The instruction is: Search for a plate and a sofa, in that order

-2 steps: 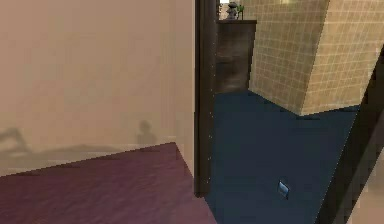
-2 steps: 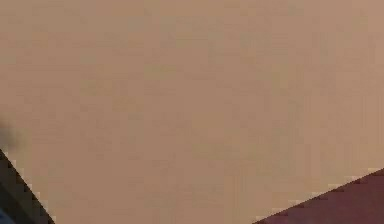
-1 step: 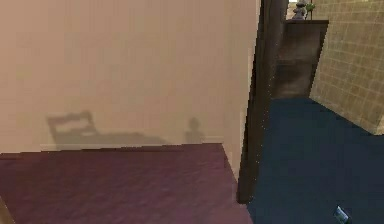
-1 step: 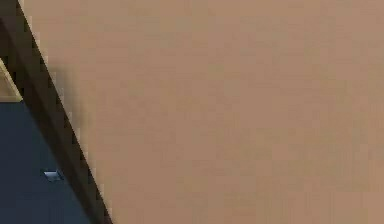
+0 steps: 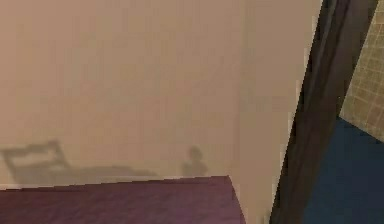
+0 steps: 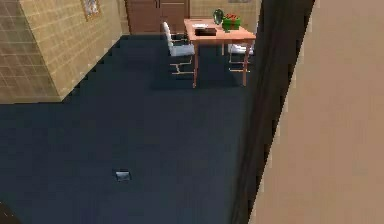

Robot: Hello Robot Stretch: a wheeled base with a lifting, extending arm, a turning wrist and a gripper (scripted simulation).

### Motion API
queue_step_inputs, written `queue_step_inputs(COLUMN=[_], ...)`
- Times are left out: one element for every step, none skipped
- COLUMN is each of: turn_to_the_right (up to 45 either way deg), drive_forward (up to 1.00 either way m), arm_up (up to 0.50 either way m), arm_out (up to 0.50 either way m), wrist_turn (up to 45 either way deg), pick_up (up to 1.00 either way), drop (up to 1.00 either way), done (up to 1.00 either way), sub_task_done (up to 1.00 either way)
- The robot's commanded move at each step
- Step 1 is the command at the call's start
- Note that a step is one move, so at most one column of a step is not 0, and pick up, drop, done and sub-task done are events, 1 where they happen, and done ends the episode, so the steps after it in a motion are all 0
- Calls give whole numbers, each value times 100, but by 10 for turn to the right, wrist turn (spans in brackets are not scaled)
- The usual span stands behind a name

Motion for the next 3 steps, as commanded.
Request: queue_step_inputs(turn_to_the_right=[450, 60, 0], drive_forward=[0, 0, 30], arm_up=[0, 0, 0], arm_out=[0, 0, 0], wrist_turn=[0, 0, 0], pick_up=[0, 0, 0], drop=[0, 0, 0], done=[0, 0, 0], sub_task_done=[0, 0, 0])
